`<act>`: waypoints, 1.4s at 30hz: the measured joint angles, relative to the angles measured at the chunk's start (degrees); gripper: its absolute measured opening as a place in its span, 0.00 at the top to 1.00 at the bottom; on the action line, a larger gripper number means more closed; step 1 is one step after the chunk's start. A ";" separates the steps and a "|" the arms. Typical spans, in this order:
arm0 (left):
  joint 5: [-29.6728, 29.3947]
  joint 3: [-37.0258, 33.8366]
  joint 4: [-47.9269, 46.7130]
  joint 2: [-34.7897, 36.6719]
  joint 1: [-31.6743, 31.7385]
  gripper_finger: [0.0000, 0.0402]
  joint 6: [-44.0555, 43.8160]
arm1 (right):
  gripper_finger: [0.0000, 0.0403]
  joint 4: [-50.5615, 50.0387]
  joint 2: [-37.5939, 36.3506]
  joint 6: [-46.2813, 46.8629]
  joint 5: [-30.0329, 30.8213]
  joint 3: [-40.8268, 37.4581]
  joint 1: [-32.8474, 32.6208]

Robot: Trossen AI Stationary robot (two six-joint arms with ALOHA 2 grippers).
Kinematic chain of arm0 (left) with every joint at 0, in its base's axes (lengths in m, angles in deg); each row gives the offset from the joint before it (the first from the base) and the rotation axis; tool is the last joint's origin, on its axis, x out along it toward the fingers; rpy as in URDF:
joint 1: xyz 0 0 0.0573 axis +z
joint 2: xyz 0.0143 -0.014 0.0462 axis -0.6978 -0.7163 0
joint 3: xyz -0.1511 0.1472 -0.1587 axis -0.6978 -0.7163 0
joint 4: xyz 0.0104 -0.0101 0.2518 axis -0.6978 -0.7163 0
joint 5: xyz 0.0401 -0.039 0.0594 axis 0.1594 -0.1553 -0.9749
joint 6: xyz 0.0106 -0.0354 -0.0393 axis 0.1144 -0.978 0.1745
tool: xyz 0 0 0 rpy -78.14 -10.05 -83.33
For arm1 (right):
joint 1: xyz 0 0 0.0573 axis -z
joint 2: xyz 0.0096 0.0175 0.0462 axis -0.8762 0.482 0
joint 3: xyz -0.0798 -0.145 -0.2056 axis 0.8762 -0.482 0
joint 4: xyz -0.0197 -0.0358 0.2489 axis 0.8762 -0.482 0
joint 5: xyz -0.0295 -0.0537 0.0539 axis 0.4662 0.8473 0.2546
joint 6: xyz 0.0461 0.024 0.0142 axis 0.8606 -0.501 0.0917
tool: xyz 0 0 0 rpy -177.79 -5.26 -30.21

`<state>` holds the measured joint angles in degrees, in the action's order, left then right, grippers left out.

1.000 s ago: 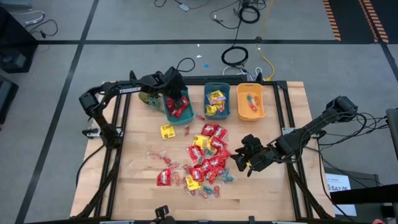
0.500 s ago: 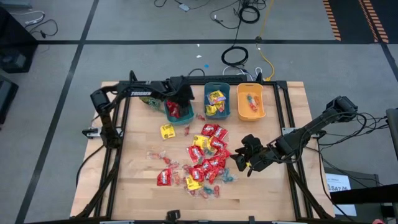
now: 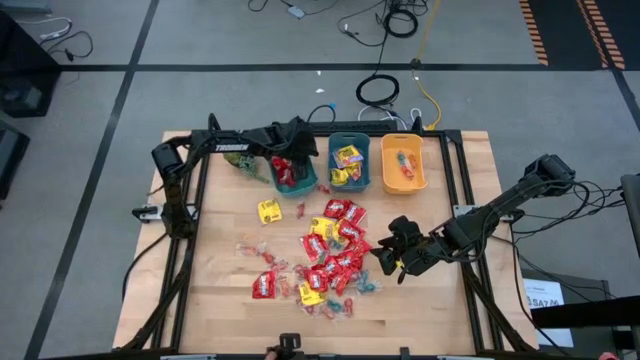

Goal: Sort candy
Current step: Put the red gummy candy into the yellow bin

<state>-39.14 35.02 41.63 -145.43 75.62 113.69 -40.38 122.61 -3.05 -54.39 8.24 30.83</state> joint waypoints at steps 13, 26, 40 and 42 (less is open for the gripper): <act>3.54 0.07 -3.66 5.62 -1.19 0.73 -0.12 | 0.50 0.00 -0.02 -0.01 -0.09 0.00 -0.02; 3.28 0.12 -18.01 19.70 -7.04 0.73 -15.10 | 0.50 -0.15 -0.02 0.14 -0.15 0.00 -0.02; -17.26 0.11 -27.49 21.22 -24.37 0.73 -70.27 | 0.50 -6.16 -0.02 2.99 -12.99 0.00 -0.37; -18.29 0.11 -27.54 20.78 -25.82 0.73 -76.42 | 0.50 -8.38 -0.02 4.28 -13.99 0.00 -1.13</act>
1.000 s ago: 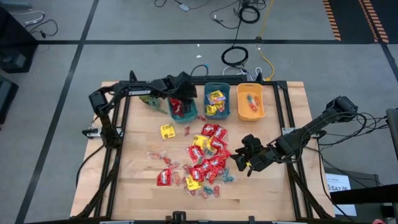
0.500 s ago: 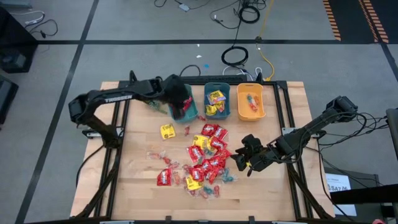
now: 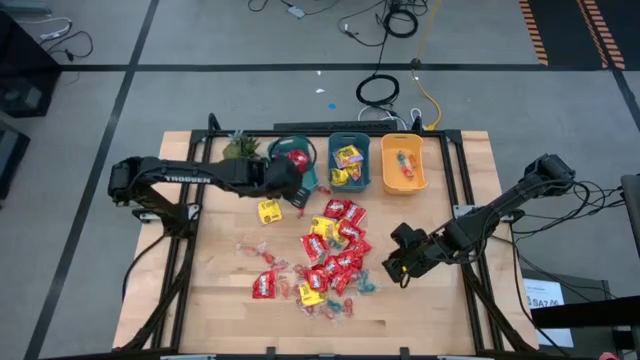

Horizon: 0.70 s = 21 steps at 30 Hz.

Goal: Sort candy
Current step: Put the red gummy candy into the yellow bin

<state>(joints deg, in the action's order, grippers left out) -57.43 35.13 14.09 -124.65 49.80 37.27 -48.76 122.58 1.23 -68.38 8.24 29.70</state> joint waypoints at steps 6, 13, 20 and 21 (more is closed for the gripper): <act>-0.77 -0.03 -1.44 -3.58 -3.56 0.73 -13.47 | 0.50 -5.10 0.00 6.27 -0.06 0.00 -3.98; 0.52 -0.04 -1.51 -9.87 -6.85 0.73 -25.39 | 0.50 -5.52 0.00 6.25 0.02 0.00 -9.73; 1.05 -0.04 1.66 -14.40 -6.67 0.73 -28.77 | 0.50 -6.29 0.00 6.23 0.20 0.00 -13.39; 1.36 -0.04 2.62 -15.10 -6.43 0.73 -28.73 | 0.50 -6.44 0.00 6.25 0.20 0.00 -13.67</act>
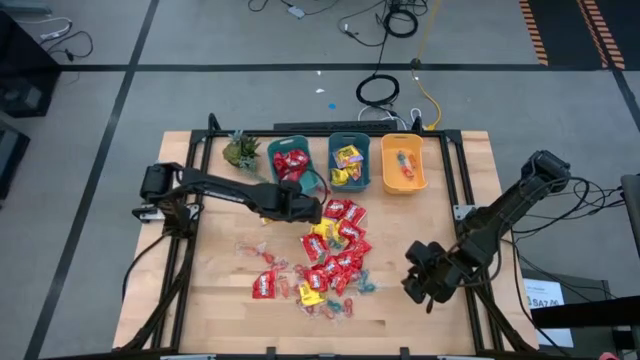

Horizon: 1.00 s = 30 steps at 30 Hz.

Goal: Sort candy
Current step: Put the red gummy candy into the yellow bin

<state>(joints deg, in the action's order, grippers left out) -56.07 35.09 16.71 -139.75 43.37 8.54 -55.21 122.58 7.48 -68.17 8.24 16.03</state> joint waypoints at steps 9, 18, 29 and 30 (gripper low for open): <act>1.10 0.00 3.55 -6.46 0.70 0.73 -0.04 | 0.50 -0.86 0.00 0.01 0.02 0.00 -2.31; -0.32 0.24 4.78 -11.62 0.62 0.75 -1.40 | 0.50 -2.03 0.00 1.46 0.02 0.00 -3.87; 0.69 2.24 3.95 -10.59 -3.14 0.99 2.79 | 0.50 -1.97 0.00 2.95 0.11 0.00 -3.88; 0.71 2.89 3.21 -10.05 -3.59 0.99 3.25 | 0.50 -1.93 0.00 2.96 0.23 0.00 -3.88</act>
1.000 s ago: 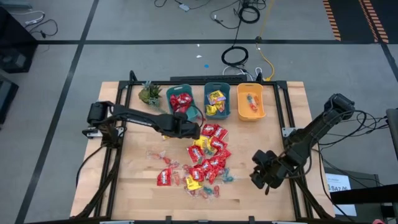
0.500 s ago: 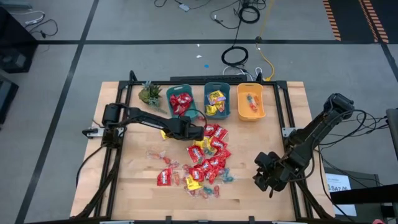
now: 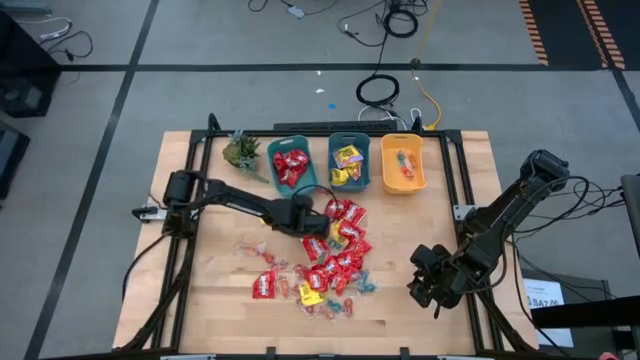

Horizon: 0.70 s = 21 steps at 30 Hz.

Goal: Sort candy
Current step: Put the red gummy candy into the yellow bin

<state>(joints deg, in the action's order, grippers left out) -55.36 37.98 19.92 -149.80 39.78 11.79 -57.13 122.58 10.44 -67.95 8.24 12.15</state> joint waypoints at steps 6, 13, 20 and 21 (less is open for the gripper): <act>-2.23 6.82 -6.07 2.38 -2.02 0.99 5.42 | 0.50 0.09 0.00 0.65 2.42 0.00 -0.02; -3.72 17.90 -8.16 2.46 -0.96 1.00 19.33 | 0.50 0.29 0.02 2.24 4.60 0.00 -0.09; 1.47 25.46 1.06 1.84 8.29 1.00 39.05 | 0.50 0.23 0.02 8.43 8.21 0.00 -0.09; 3.17 26.37 2.71 1.37 9.93 1.00 41.27 | 0.50 0.25 0.02 9.36 8.90 0.00 -0.09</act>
<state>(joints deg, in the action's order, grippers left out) -52.19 64.35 22.63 -148.43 49.71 53.06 -56.88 122.61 19.80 -59.05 8.24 12.06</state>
